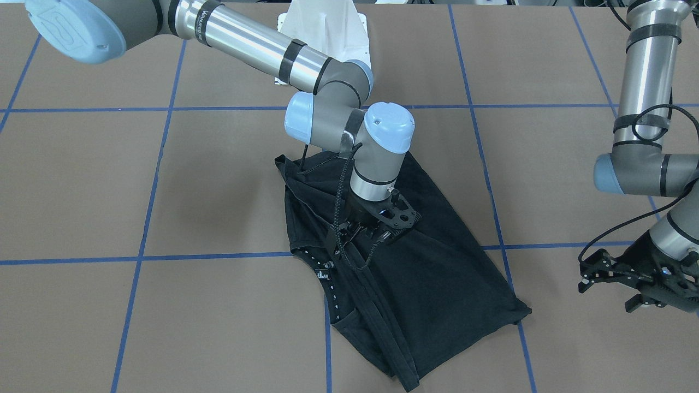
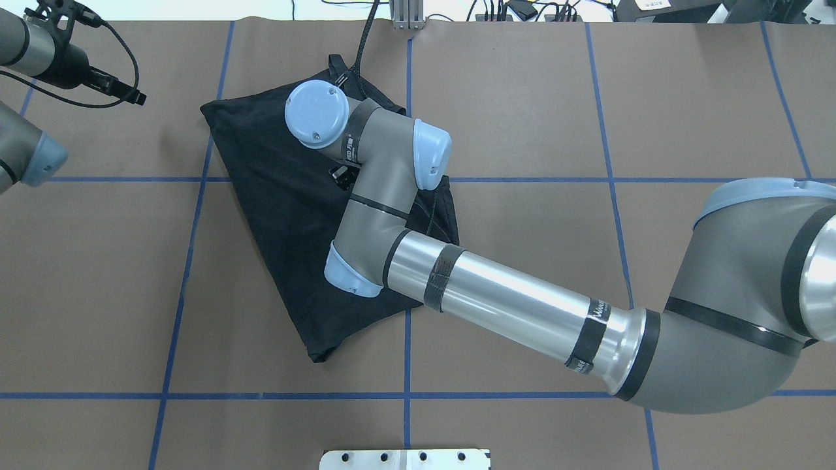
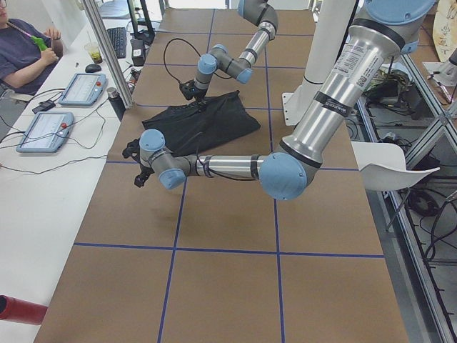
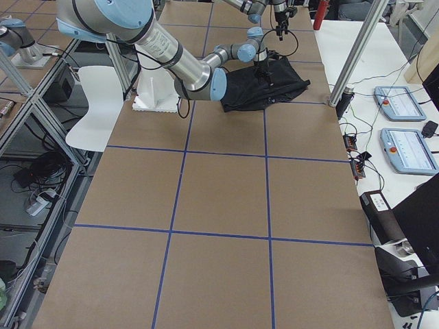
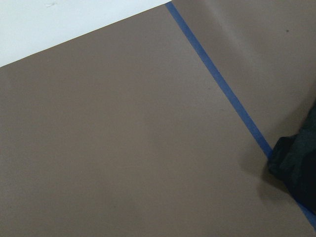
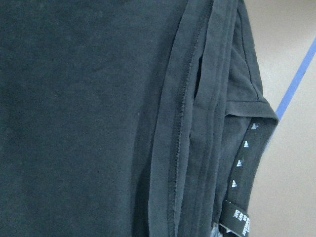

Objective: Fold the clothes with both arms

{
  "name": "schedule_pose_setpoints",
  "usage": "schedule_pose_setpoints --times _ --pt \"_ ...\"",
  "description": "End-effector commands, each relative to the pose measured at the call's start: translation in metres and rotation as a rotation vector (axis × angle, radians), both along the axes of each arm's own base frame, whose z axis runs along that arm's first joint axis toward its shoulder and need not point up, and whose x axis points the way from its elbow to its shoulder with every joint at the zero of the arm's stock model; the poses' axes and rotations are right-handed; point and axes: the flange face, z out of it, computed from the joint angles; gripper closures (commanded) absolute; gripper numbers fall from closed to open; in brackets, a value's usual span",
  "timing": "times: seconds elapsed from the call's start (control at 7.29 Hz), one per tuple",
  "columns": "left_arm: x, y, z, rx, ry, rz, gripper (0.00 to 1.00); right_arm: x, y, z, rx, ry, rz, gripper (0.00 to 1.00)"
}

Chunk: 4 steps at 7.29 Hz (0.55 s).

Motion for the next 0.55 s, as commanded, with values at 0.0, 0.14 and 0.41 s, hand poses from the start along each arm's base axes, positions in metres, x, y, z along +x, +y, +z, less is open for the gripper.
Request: schedule_pose_setpoints --times 0.0,0.14,0.41 --pt "0.0001 0.0 0.0001 0.0 0.0 0.0 0.0 -0.0047 -0.0008 0.0108 0.023 0.041 -0.013 0.04" --pt "0.0001 0.0 0.0001 0.0 0.0 0.0 0.0 -0.0052 -0.0034 0.0157 0.032 0.057 -0.002 0.09" --pt "0.0001 0.0 0.0001 0.0 0.0 0.0 0.0 -0.0036 -0.0075 0.0206 0.04 0.072 -0.011 0.22"
